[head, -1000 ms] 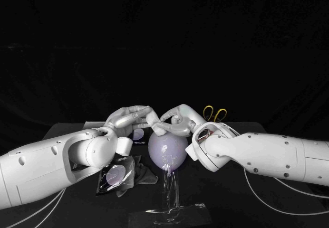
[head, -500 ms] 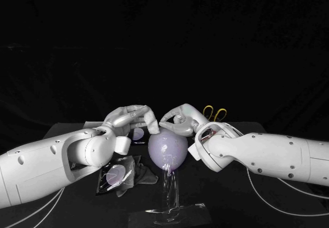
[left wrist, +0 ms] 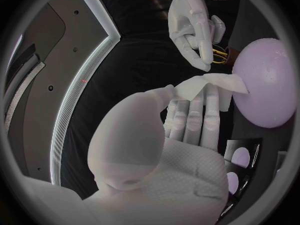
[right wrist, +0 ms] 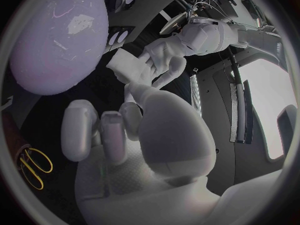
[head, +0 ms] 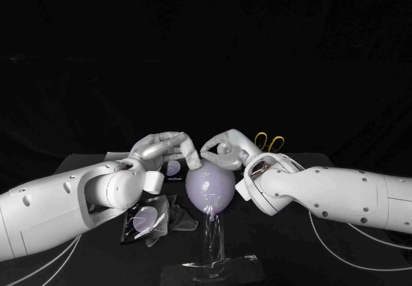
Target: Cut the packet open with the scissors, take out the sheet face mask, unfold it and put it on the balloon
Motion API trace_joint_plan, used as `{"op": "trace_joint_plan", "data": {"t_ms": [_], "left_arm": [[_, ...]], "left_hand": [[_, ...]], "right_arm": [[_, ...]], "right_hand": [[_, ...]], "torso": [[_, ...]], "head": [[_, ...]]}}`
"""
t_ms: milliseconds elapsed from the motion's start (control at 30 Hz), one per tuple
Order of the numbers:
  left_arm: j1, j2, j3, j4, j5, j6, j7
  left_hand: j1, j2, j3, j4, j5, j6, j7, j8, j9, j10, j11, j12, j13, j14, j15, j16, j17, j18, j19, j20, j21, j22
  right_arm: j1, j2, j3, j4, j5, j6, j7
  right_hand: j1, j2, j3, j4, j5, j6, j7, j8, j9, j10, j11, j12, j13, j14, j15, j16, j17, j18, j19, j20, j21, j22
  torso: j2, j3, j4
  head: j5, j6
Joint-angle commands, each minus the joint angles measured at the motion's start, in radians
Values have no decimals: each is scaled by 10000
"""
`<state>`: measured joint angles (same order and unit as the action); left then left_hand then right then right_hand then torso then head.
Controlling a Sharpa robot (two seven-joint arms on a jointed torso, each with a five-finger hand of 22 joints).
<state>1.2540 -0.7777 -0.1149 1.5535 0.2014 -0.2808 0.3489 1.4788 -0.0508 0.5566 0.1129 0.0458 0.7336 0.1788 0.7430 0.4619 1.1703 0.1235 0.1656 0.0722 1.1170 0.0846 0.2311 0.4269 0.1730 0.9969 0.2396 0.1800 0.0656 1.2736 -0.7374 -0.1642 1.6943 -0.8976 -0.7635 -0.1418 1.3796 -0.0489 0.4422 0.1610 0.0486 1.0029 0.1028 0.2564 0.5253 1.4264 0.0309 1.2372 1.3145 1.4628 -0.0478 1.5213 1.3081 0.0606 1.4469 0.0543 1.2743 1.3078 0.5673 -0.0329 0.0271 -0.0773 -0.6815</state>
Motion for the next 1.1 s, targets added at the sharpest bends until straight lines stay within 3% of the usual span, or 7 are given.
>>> {"op": "trace_joint_plan", "data": {"t_ms": [33, 267, 633, 900, 1000, 1100], "left_arm": [[11, 23, 16, 22, 37, 79, 110], [11, 46, 16, 17, 35, 104, 106], [11, 57, 16, 29, 35, 147, 113], [11, 62, 16, 33, 34, 164, 116], [11, 65, 16, 36, 33, 174, 116], [11, 70, 16, 39, 33, 189, 119]], "left_hand": [[32, 43, 54, 4, 33, -16, 24, 67, 513, -15, -18, 13, 14, -24, -22, -37, 16, 113, -5, -11, -53, 9], [32, 43, 54, 4, 33, -16, 24, 67, 513, -15, -18, 13, 14, -24, -22, -37, 16, 113, -5, -11, -53, 9], [32, 43, 54, 4, 33, -16, 24, 67, 513, -15, -18, 13, 14, -24, -22, -37, 16, 113, -5, -11, -53, 9], [39, 36, 68, -1, 33, -22, 24, 81, 530, -12, -20, 17, 15, -20, -25, -39, 21, 114, -8, -11, -58, 10], [39, 36, 68, -1, 33, -22, 24, 81, 530, -12, -20, 17, 15, -20, -25, -39, 21, 114, -8, -11, -58, 10], [39, 36, 68, -1, 33, -22, 24, 81, 530, -12, -20, 17, 15, -20, -25, -39, 21, 114, -8, -11, -58, 10]], "right_arm": [[3, 78, 6, -41, -151, -13, 90], [3, 271, 6, -227, -274, 83, -54], [2, 455, 5, -434, -380, 209, -250], [1, 506, 4, -470, -385, 160, -225], [1, 533, 4, -476, -382, 131, -200], [0, 557, 4, -496, -380, 137, -197]], "right_hand": [[-924, -739, -612, 382, -4, -573, 253, -449, -210, -163, 117, -491, 164, 839, 200, -172, 1725, 33, -224, 154, -306, 1733], [-973, -1017, -912, 393, -3, -773, 354, -641, -291, -384, 214, -793, -6, 806, 294, -231, 1653, 61, -306, 250, -453, 1694], [-1008, -1028, -1082, 467, -4, -672, 342, -640, -291, -419, 217, -797, -8, 803, 310, -228, 1658, 71, -316, 297, -461, 1693], [-804, -632, -1062, 523, -3, -176, 181, -441, -222, -297, 87, -583, 104, 836, 222, -156, 1748, 63, -244, 292, -314, 1734], [-591, -377, -948, 470, -2, 70, 54, -319, -177, -207, -21, -454, 171, 868, 131, -89, 1836, 43, -176, 236, -178, 1772], [-548, -331, -934, 461, -3, 109, 29, -300, -169, -192, -45, -443, 174, 872, 108, -80, 1848, 36, -157, 213, -141, 1782]], "torso": [[-5, 3, 1], [-2, 1, 4], [-5, 3, 2], [-2, 4, -2], [-2, 4, -5], [-2, 4, -5]], "head": [[5, -3], [3, 2], [13, -14], [14, -17], [8, -18], [8, -18]]}}
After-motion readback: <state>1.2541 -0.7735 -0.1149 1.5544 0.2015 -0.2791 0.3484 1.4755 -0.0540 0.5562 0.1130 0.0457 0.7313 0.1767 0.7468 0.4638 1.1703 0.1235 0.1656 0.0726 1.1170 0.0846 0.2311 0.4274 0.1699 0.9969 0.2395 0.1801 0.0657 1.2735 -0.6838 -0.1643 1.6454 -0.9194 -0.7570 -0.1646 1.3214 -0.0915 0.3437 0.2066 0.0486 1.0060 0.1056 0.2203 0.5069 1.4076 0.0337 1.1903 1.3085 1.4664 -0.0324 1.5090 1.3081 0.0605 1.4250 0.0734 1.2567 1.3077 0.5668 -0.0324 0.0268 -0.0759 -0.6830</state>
